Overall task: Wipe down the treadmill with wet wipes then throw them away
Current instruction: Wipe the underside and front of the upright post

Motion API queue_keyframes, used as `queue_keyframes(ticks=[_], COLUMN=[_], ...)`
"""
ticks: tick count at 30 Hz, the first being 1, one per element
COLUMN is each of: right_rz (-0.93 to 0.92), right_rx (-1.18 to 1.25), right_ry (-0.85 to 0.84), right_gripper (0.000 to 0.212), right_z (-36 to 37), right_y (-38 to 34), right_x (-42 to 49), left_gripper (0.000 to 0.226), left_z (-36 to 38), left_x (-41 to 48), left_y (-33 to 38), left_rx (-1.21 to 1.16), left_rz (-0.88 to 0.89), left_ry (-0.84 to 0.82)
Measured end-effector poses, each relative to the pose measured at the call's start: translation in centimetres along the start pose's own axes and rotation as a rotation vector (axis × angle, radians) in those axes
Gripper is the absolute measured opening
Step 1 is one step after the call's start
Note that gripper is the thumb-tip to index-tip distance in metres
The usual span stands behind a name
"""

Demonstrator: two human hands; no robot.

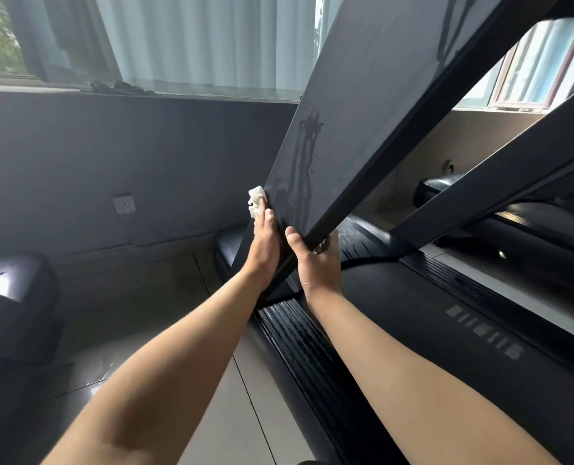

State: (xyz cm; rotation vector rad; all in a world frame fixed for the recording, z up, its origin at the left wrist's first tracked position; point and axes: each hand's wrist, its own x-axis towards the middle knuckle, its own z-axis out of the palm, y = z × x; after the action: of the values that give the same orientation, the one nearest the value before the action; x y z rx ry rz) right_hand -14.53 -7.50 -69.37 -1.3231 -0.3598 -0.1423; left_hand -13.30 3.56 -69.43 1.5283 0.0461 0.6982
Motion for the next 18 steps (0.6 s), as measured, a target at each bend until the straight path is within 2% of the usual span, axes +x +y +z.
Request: queue_keyframes(ticks=[5,9,13,15,18], right_rz=[-0.013,-0.017,-0.037,-0.063,-0.078], right_rx=[0.103,0.091,0.035,-0.003,0.005], right_ry=[0.044,0.051,0.079,0.098,0.103], right_gripper=[0.033,0.029,0.025,0.024,0.022], right_z=[0.6,0.3,0.2,0.2,0.1], right_y=[-0.2,-0.1,0.2,0.2,0.2], right_x=[0.0,-0.2,-0.6,-0.8,-0.6], left_gripper=[0.070,0.062,0.058,0.053,0.049], left_z=[0.9,1.5,0.9,0.3,-0.5], left_x=[-3.9,-8.0,-8.4,-7.8,-5.5], left_y=[-3.4,-6.4,-6.0,-5.1,-3.5], left_rx=[0.140,0.215,0.271,0.238,0.100], left_rz=[0.058,0.115,0.219,0.220,0.111], left_ry=[-0.013,-0.058,-0.087,-0.108,-0.074])
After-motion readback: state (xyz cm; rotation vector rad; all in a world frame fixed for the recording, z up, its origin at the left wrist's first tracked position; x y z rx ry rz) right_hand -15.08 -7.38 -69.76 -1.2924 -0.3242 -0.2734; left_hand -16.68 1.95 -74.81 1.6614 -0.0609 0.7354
